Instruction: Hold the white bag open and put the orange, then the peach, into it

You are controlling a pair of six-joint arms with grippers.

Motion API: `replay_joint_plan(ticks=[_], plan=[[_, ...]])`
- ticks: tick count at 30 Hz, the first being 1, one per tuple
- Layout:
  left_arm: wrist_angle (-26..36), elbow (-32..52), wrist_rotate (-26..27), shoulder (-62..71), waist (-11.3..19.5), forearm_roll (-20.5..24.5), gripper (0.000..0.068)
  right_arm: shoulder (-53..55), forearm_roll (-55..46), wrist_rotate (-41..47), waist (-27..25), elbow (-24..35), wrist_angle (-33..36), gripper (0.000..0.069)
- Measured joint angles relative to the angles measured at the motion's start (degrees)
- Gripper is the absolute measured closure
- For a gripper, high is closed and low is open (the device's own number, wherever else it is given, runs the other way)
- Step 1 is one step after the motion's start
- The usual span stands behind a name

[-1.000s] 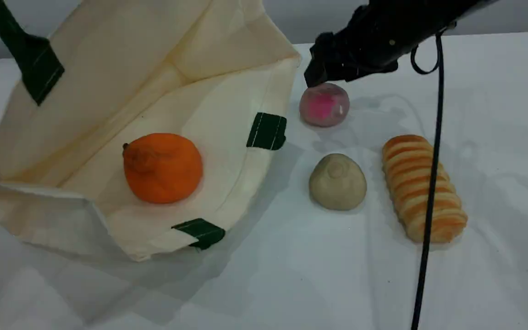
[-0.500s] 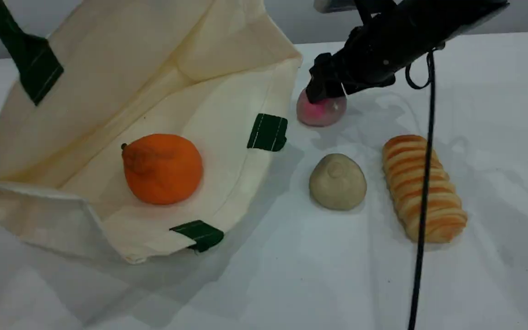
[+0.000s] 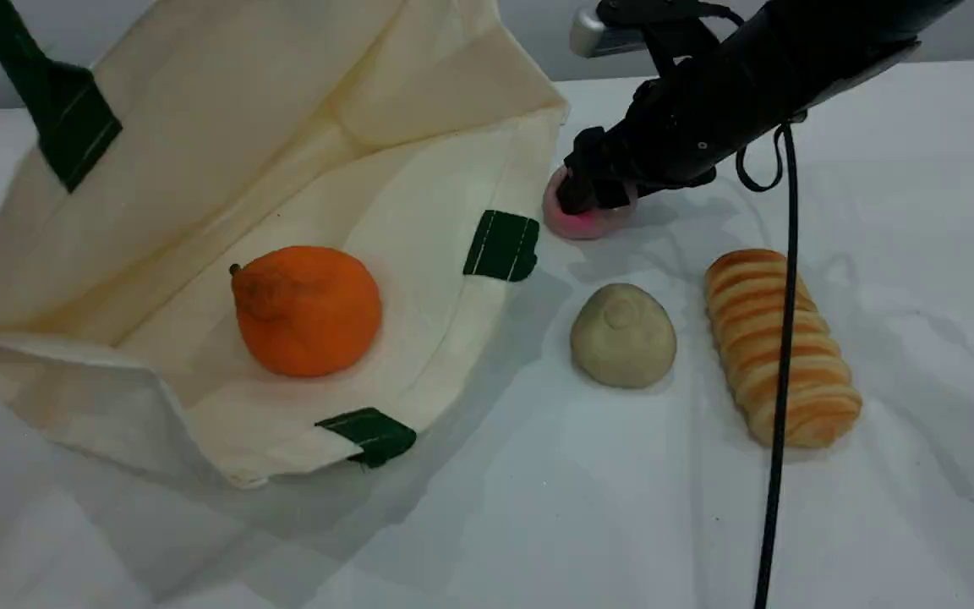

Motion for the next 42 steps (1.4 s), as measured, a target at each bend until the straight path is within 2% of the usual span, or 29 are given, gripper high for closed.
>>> replay_joint_plan(ticks=[4, 11, 14, 18, 22, 26, 34, 37, 42], plan=[[0.0, 0.0, 0.0, 0.0, 0.0, 0.0, 0.0615, 0.0, -0.2, 0.0, 0.0, 0.1, -0.3, 0.0306], [0.0, 0.0, 0.0, 0.0, 0.0, 0.0, 0.0615, -0.5, -0.4, 0.1, -0.6, 0.2, -0.6, 0.0307], [-0.1, 0.0, 0.0, 0.0, 0.0, 0.0, 0.0615, -2.0, -1.3, 1.2, -2.4, 0.5, -0.6, 0.0324], [-0.1, 0.1, 0.0, 0.1, 0.0, 0.0, 0.0615, -5.3, -3.8, 4.0, -7.5, 1.0, -6.4, 0.0382], [-0.1, 0.1, 0.0, 0.8, 0.0, -0.7, 0.0615, -8.8, -9.0, 8.7, -12.1, 1.4, 4.0, 0.0384], [-0.2, 0.1, 0.6, 2.5, 0.0, -2.7, 0.0615, -11.9, -15.2, 14.2, -15.7, 1.4, 8.0, 0.0384], [-0.2, 0.0, 0.7, 4.6, 0.0, -2.8, 0.0615, -18.8, -28.7, 25.1, -15.7, 1.4, 23.1, 0.0384], [-0.2, 0.0, 0.9, 4.7, 0.0, -2.8, 0.0615, -20.5, -28.7, 27.7, -15.5, 1.4, 29.3, 0.0384], [0.0, -0.8, 0.9, 4.8, 0.0, -2.7, 0.0615, -21.1, -25.1, 27.1, -14.5, 1.4, 38.5, 0.0384]])
